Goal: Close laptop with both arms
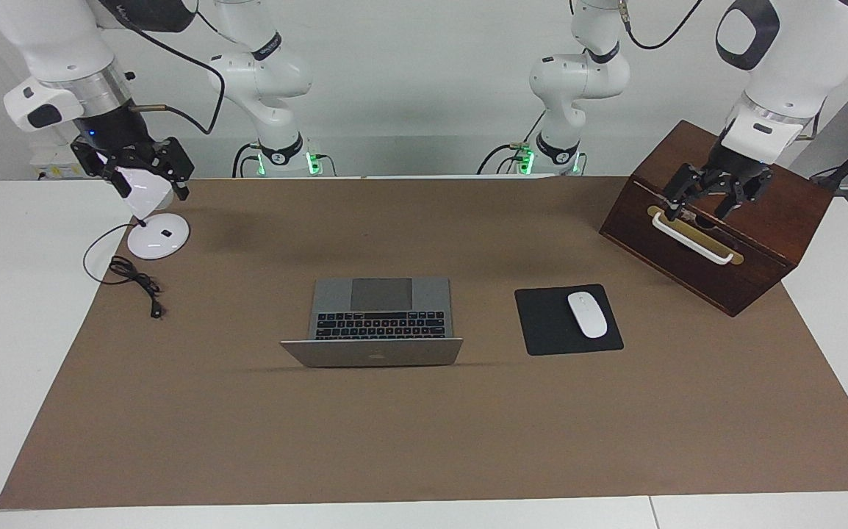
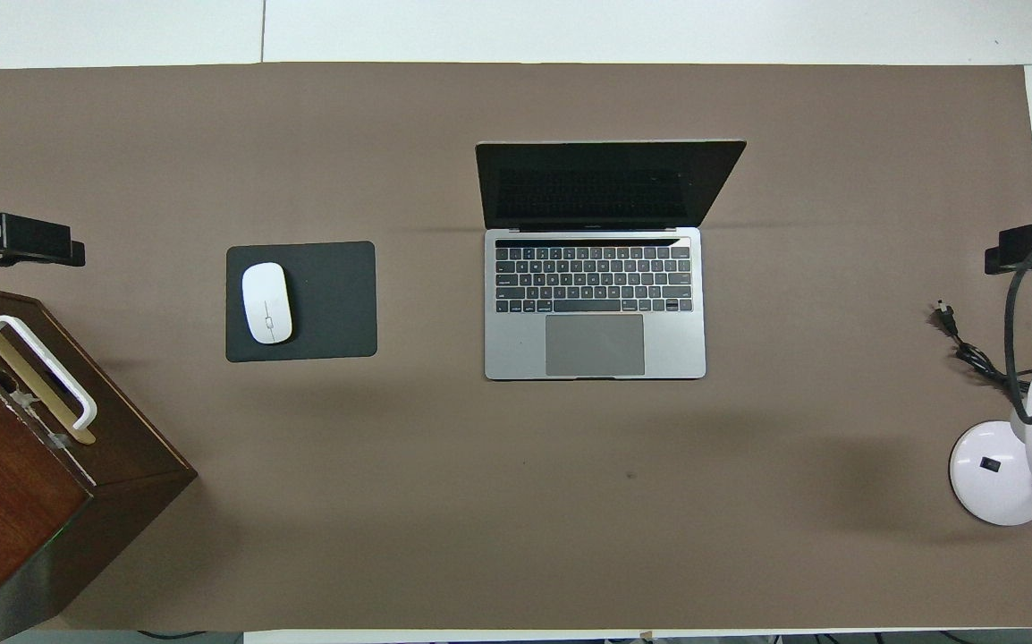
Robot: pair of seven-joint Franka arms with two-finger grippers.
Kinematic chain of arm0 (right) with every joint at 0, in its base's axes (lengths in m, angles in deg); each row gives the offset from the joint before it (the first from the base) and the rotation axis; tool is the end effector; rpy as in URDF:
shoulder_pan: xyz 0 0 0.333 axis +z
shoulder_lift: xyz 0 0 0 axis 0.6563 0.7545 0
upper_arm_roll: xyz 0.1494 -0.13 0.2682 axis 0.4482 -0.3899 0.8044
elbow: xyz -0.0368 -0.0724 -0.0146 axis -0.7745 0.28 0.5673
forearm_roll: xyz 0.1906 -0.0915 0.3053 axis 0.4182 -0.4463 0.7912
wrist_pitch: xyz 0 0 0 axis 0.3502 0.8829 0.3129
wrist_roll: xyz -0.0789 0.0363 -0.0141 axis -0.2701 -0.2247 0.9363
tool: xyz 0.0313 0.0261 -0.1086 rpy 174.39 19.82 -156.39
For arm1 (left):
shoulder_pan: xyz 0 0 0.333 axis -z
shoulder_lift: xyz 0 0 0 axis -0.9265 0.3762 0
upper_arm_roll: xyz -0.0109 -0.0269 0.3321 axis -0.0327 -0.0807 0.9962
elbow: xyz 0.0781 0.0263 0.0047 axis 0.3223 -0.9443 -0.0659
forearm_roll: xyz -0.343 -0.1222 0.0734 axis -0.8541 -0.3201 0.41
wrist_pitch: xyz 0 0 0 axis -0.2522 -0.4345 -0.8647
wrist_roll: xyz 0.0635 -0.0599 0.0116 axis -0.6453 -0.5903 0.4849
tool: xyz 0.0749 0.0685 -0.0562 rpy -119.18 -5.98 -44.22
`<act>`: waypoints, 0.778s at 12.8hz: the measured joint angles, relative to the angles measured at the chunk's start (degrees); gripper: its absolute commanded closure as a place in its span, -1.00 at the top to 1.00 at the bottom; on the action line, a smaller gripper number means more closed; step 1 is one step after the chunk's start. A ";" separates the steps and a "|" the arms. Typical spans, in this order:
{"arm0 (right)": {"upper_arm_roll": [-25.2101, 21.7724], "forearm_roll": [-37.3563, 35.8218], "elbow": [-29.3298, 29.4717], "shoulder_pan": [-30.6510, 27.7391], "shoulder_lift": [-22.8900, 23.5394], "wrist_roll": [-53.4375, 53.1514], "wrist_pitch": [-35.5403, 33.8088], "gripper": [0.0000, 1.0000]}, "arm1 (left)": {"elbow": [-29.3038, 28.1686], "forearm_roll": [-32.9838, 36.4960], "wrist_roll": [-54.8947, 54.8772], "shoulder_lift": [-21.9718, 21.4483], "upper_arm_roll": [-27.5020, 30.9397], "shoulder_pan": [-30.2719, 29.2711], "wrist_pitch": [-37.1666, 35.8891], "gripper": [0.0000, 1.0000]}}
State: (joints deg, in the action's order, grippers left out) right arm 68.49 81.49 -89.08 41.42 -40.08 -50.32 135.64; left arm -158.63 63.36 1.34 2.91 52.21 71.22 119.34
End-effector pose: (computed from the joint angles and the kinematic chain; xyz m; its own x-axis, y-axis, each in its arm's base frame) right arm 0.5152 -0.0352 0.6475 0.9923 -0.1111 0.0548 -0.1106 -0.9938 -0.0126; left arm 0.5356 -0.0089 0.6183 0.9960 -0.0018 0.0896 -0.0080 -0.9975 0.0697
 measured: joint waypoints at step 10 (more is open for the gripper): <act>-0.23 0.00 -0.17 -0.45 0.00 -0.07 0.16 1.00 | 0.00 0.03 0.05 0.00 0.18 -0.01 0.00 1.00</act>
State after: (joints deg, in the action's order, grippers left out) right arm 68.26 81.49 -89.25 40.97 -40.08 -50.39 135.80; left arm -158.63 63.39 1.39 2.90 52.39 71.21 119.33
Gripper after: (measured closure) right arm 0.000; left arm 0.000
